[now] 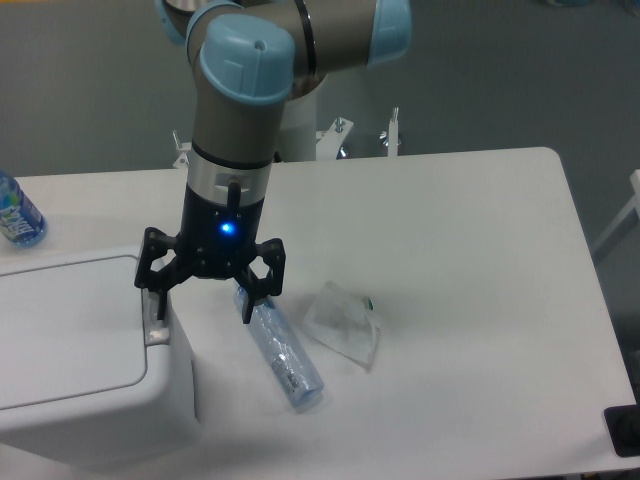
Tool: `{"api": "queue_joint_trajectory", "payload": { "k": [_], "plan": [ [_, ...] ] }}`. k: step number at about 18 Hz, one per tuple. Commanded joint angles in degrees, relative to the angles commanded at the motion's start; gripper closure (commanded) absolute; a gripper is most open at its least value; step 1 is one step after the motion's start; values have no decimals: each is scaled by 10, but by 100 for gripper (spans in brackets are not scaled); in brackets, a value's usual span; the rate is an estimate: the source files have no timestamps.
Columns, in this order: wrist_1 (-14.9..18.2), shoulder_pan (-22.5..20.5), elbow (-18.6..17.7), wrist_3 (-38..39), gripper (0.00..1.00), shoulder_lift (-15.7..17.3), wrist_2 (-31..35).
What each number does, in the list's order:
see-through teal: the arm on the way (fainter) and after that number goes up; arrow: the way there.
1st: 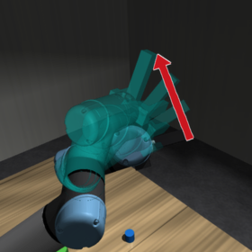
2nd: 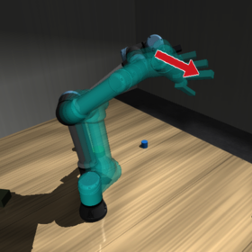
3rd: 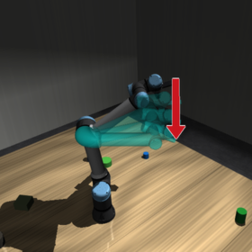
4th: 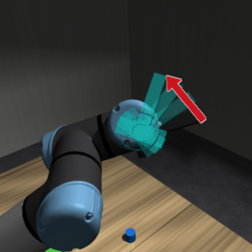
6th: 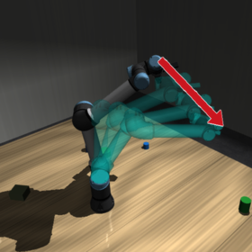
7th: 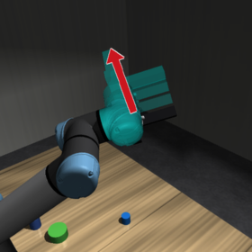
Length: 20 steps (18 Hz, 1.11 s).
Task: Open the trash can
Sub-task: 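Hold the gripper on the lid edge while the lid swings open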
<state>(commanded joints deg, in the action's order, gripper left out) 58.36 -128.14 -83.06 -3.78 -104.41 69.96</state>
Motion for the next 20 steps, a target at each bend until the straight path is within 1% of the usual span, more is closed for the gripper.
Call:
{"api": "queue_joint_trajectory", "payload": {
  "k": [17, 20],
  "plan": [
    [0, 1, 1, 0, 0, -4, 0],
    [-3, 0, 19, -10, 0, 0, 2]
  ]
}}
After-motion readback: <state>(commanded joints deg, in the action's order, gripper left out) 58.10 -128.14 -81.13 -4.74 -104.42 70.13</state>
